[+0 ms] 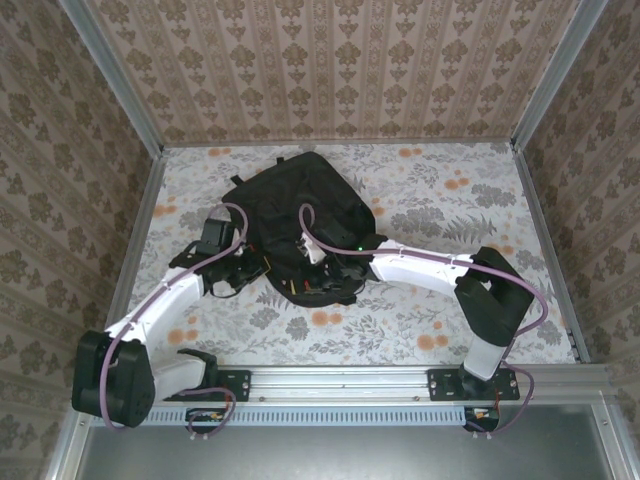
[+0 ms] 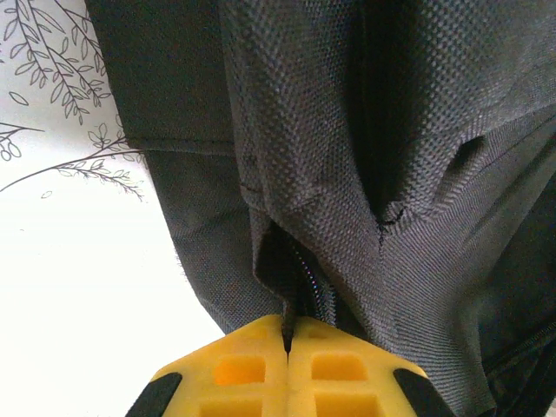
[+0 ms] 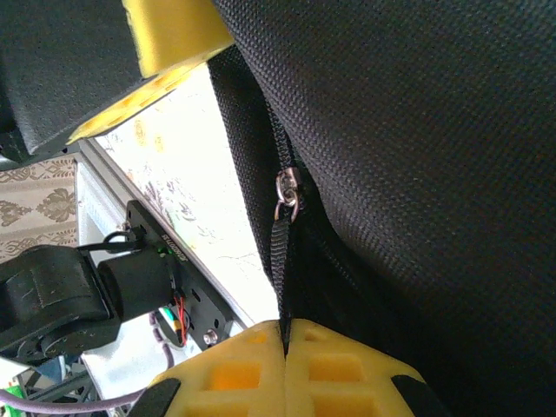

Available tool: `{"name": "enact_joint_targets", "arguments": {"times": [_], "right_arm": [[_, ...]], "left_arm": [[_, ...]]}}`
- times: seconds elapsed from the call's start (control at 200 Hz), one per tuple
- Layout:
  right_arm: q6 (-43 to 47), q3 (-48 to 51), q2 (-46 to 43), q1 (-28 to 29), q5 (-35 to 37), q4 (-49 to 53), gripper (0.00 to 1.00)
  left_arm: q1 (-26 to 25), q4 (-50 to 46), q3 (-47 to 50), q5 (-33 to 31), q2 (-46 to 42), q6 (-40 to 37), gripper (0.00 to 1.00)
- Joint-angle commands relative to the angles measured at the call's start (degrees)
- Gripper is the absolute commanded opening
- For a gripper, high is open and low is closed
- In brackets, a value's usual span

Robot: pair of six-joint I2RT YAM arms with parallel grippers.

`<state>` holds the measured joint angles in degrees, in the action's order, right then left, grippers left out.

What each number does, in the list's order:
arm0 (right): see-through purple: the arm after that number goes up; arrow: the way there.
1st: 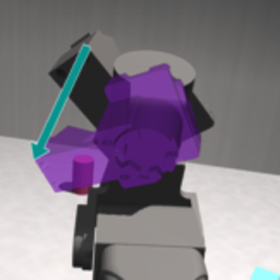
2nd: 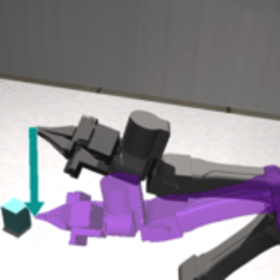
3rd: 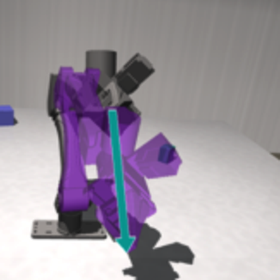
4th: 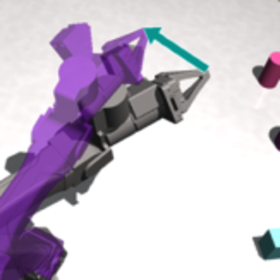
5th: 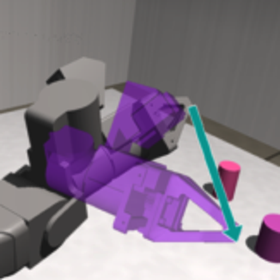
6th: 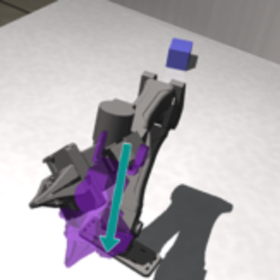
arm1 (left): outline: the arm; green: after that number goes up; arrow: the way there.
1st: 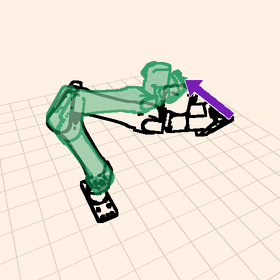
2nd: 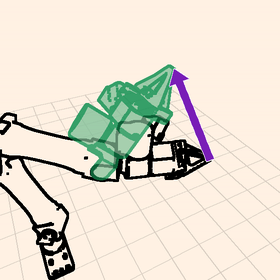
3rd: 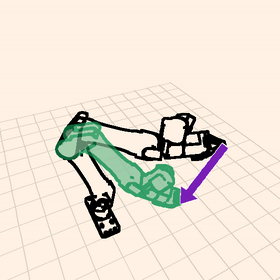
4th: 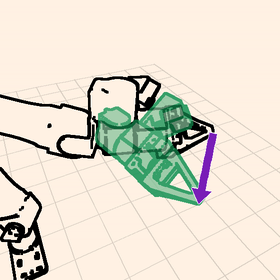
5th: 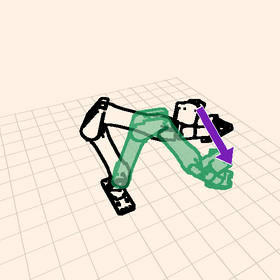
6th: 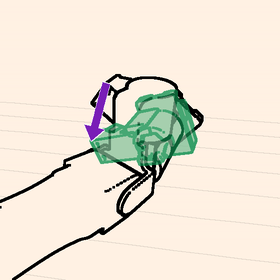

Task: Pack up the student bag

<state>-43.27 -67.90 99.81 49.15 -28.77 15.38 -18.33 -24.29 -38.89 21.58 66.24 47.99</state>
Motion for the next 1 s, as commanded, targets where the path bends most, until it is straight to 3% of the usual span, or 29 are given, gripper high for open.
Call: {"name": "enact_joint_targets", "arguments": {"times": [0.0,0.66,0.995], "right_arm": [[1.6,0.8,-1.8,-0.4,-1.5,1.8,0.00],[6.2,3.1,-5.8,-0.7,-1.3,6.9,0.00],[8.8,4.3,-8.7,-4.2,-1.6,9.9,0.00]], "left_arm": [[0.7,-0.2,-0.8,-2.1,-1.4,-1.5,0.00],[2.2,-3.0,-1.8,-3.8,-2.1,-3.3,0.00],[4.0,-4.5,-2.2,-3.6,-2.1,-4.6,0.00]]}}
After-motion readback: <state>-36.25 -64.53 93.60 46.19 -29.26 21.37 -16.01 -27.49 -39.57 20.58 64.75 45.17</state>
